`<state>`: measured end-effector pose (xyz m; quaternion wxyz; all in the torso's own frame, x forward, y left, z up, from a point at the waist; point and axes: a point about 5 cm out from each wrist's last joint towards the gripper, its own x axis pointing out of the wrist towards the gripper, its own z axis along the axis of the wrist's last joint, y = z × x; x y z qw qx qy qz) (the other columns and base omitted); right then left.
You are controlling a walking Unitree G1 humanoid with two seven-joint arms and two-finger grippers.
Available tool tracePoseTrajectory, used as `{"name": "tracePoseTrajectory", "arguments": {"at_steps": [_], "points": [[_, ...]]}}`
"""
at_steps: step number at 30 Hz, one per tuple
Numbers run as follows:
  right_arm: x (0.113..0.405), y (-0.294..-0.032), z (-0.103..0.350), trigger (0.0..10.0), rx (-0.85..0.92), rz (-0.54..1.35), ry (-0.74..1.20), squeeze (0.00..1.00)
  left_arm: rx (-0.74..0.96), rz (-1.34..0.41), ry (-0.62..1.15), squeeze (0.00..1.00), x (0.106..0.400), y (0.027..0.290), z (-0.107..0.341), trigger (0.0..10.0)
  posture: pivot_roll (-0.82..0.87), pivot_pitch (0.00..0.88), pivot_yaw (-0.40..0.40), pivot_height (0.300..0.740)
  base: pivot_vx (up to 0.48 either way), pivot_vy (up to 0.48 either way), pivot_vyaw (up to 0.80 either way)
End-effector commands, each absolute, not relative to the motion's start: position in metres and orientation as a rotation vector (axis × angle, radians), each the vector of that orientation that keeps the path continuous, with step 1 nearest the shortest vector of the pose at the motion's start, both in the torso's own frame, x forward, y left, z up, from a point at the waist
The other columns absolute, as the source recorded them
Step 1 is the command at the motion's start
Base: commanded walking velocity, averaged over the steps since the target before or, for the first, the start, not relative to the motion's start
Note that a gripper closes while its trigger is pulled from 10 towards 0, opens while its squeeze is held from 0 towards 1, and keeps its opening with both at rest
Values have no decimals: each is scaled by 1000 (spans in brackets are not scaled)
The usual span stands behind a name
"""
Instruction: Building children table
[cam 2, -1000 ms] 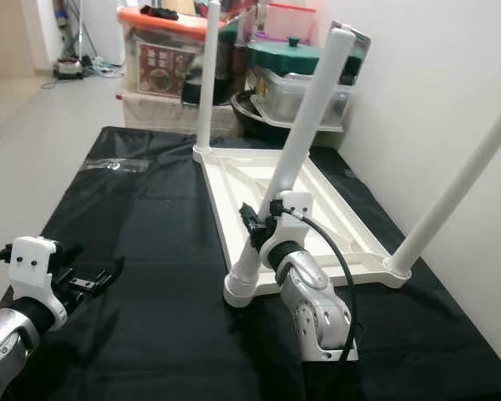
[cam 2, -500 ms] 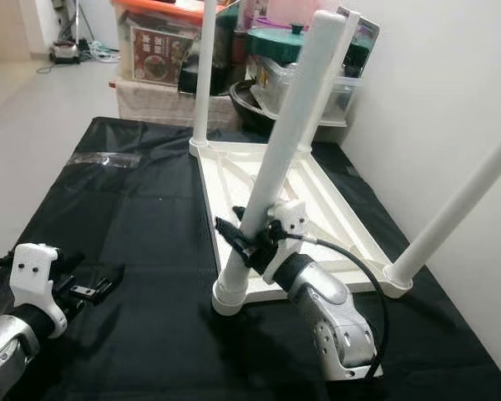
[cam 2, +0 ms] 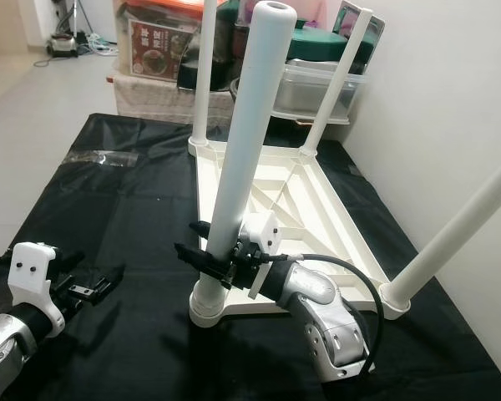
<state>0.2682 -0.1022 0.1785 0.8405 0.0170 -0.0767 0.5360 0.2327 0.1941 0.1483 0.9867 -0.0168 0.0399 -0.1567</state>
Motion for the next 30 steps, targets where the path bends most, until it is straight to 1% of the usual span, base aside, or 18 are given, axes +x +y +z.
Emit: {"name": "tracePoseTrajectory", "arguments": {"at_steps": [1, 5, 9, 15, 25, 27, 28, 30], "points": [[262, -92, 160, 10000, 59, 1200, -70, 0, -28, -336, 94, 0, 233, 192, 147, 10000, 153, 0, -172, 740, 0, 0, 0], [263, -92, 155, 10000, 28, 1192, -30, 0, -31, -342, 96, 0, 234, 191, 147, 10000, 146, 0, -169, 740, 0, 0, 0], [264, -93, 149, 10000, -76, 1209, 24, 0, -36, -348, 95, 0, 236, 189, 147, 10000, 139, 0, -167, 740, 0, 0, 0], [264, -92, 150, 10000, -112, 1229, 36, 0, -45, -350, 94, 0, 237, 187, 146, 10000, 136, 0, -174, 740, 0, 0, 0], [266, -91, 154, 10000, -63, 1222, 37, 0, -53, -346, 95, 0, 236, 186, 144, 10000, 134, 0, -179, 740, 0, 0, 0], [267, -92, 154, 10000, -10, 1186, 41, 0, -54, -346, 99, 0, 236, 186, 143, 10000, 128, 0, -177, 740, 0, 0, 0], [267, -92, 154, 10000, -10, 1186, 41, 0, -54, -346, 99, 0, 236, 186, 143, 10000, 128, 0, -177, 740, 0, 0, 0], [274, -93, 151, 10000, 50, 1054, 65, 0, -55, -346, 100, 0, 236, 186, 142, 10000, 125, 0, -176, 740, 0, 0, 0]]}}
